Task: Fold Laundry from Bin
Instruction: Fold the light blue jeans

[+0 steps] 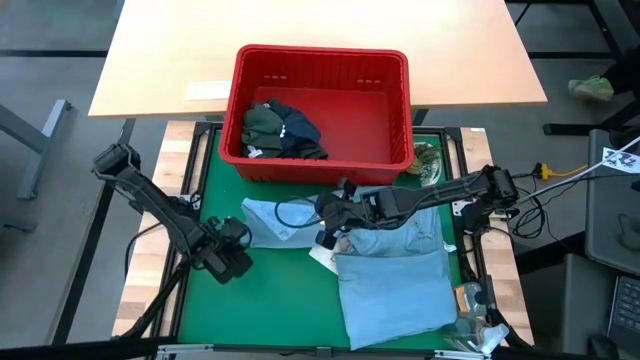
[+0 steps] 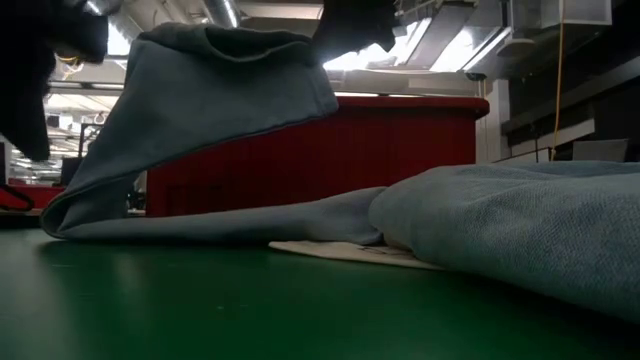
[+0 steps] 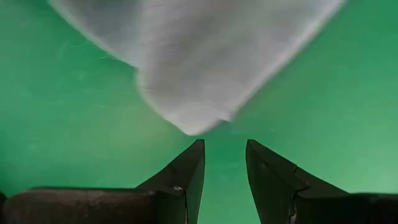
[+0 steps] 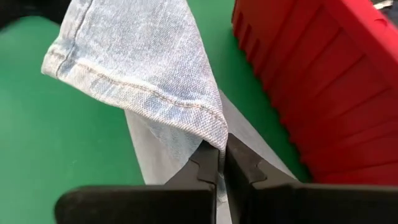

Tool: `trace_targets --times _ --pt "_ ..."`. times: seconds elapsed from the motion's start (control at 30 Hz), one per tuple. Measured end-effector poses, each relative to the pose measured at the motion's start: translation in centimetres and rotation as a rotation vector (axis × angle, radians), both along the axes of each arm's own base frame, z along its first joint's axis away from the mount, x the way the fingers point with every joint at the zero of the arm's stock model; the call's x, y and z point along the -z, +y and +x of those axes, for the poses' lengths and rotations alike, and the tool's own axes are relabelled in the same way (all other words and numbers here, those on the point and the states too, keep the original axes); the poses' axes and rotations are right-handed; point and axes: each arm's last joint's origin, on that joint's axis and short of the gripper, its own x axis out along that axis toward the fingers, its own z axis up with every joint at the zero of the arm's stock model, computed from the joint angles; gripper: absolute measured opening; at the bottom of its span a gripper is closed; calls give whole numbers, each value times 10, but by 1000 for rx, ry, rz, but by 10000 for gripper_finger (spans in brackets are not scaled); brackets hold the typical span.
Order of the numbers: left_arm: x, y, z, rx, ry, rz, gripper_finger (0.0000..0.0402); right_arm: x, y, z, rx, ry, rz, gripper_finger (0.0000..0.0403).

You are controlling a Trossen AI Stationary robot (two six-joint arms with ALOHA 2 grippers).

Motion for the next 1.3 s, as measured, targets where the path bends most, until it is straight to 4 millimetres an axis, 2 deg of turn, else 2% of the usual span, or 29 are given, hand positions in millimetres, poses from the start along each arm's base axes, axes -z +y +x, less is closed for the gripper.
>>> trace_targets --times 0.3,0.63,1.03,1.3 --pt "27 9 -8 -41 10 7 111 1 1 0 -19 7 20 8" --pt "47 12 -10 -45 -71 -1 111 1 1 0 -19 7 20 8" --pt "51 14 -13 -51 -51 12 111 1 1 0 -19 7 20 8" --pt "55 20 -9 -88 -51 53 111 1 1 1 -19 3 21 9"
